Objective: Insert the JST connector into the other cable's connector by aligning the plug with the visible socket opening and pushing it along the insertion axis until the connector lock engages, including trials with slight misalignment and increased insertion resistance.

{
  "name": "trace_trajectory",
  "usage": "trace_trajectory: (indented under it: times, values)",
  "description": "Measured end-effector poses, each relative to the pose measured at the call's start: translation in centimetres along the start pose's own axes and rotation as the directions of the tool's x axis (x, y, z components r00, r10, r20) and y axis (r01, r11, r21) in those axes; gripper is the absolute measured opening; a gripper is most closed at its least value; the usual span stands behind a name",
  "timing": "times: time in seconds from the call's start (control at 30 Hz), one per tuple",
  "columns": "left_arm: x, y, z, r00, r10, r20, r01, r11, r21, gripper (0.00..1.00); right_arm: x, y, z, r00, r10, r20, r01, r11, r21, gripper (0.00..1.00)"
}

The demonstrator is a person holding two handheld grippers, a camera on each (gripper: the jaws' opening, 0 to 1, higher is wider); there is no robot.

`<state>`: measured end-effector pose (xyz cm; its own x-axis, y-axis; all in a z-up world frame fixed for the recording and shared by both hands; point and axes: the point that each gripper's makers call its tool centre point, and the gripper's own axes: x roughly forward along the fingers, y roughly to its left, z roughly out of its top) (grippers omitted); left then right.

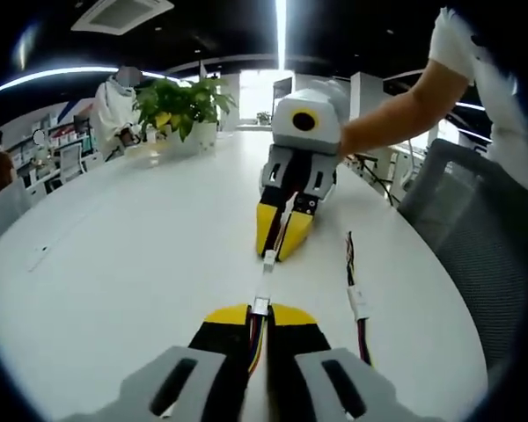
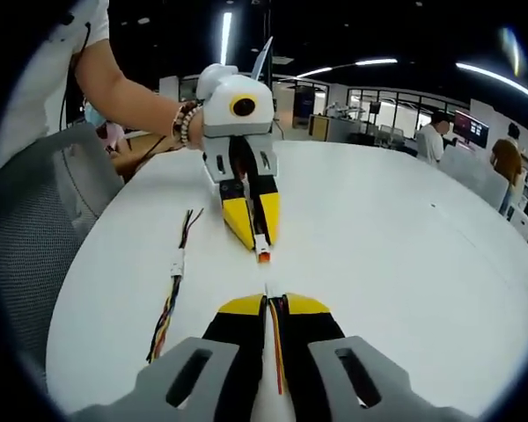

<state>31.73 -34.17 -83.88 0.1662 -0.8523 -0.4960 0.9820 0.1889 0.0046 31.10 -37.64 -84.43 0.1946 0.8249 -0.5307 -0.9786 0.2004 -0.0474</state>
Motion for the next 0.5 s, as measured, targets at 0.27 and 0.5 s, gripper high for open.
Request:
trace_trajectory:
  times: [0.27, 0.5]
  values:
    - [-0.6, -0.3, 0.4, 0.999, 0.008, -0.042, -0.005, 0.999, 0.053, 0.01, 0.0, 0.3, 1.8, 1.000, 0.007, 0.000, -0.007, 0.999, -0.032, 0.03]
    - [-1.0, -0.4, 1.1, 0.999, 0.013, -0.037, -0.010, 0.998, 0.068, 0.01, 0.4, 0.9, 2.8, 1.000, 0.018, 0.001, -0.018, 0.999, -0.045, 0.03]
